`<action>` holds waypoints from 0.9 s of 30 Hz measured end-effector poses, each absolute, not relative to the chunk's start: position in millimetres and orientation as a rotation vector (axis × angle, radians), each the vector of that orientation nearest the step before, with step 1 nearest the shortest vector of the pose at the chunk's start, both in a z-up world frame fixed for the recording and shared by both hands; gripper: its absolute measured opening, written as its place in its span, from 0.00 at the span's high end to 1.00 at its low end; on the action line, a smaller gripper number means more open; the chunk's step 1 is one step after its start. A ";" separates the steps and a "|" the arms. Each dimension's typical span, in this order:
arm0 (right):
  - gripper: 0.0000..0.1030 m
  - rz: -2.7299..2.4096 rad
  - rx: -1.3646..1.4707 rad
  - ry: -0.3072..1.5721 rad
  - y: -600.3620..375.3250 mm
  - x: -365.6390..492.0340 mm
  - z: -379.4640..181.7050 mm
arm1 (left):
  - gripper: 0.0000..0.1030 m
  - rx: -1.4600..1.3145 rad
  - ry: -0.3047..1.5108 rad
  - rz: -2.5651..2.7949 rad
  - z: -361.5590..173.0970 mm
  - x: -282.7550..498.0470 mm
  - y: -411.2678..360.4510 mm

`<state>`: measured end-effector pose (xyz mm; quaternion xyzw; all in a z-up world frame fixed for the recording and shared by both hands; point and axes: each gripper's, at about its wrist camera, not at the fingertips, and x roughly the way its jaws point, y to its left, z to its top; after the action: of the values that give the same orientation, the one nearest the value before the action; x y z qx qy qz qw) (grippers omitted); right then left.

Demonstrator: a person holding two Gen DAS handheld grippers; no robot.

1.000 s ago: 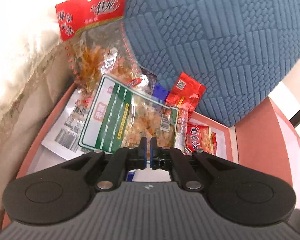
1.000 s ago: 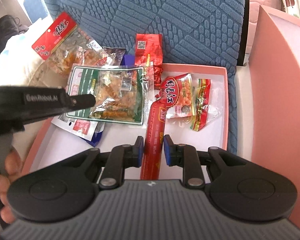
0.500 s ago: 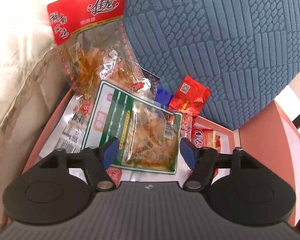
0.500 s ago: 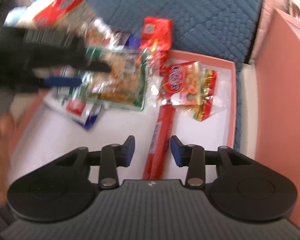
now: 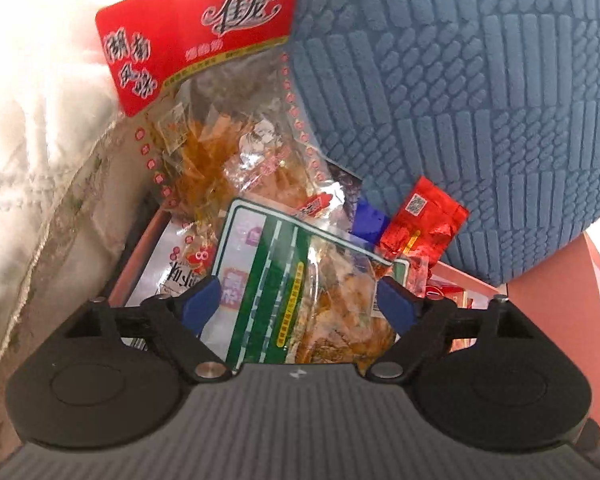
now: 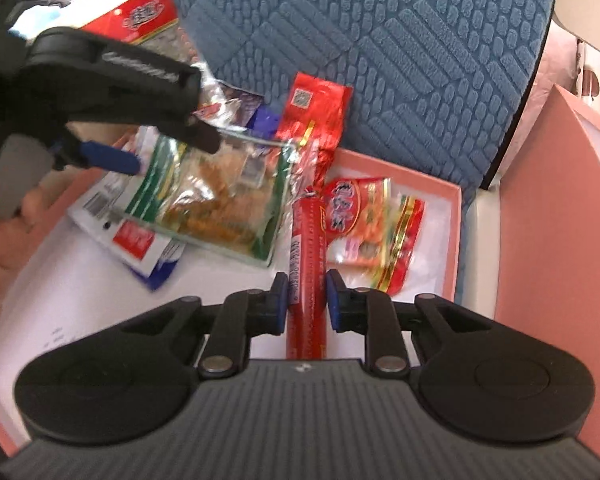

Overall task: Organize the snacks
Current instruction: 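Carry the bag in the left tool and sausage in the right tool toward the pink box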

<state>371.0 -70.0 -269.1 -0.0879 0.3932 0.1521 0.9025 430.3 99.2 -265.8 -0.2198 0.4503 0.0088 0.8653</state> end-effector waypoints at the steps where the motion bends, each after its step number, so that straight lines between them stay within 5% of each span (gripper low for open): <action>1: 0.77 0.312 -0.198 0.817 -67.0 377.2 -271.8 | 0.13 -0.469 0.955 0.018 -268.6 430.9 101.3; 13: 0.76 0.389 -0.244 0.857 -55.4 409.5 -276.8 | 0.08 -0.570 0.938 -0.025 -274.2 421.0 107.2; 22: 0.77 0.469 -0.189 0.859 -46.3 410.7 -280.0 | 0.44 -0.560 0.901 -0.138 -258.3 400.2 106.6; 27: 0.77 0.485 -0.141 0.864 -49.1 411.7 -279.0 | 0.45 -0.523 0.916 -0.145 -257.6 399.9 98.3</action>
<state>411.7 -49.1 -279.0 -0.0675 0.4142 0.2323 0.8775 399.9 98.3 -257.6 -0.2492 0.4367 -0.0689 0.8617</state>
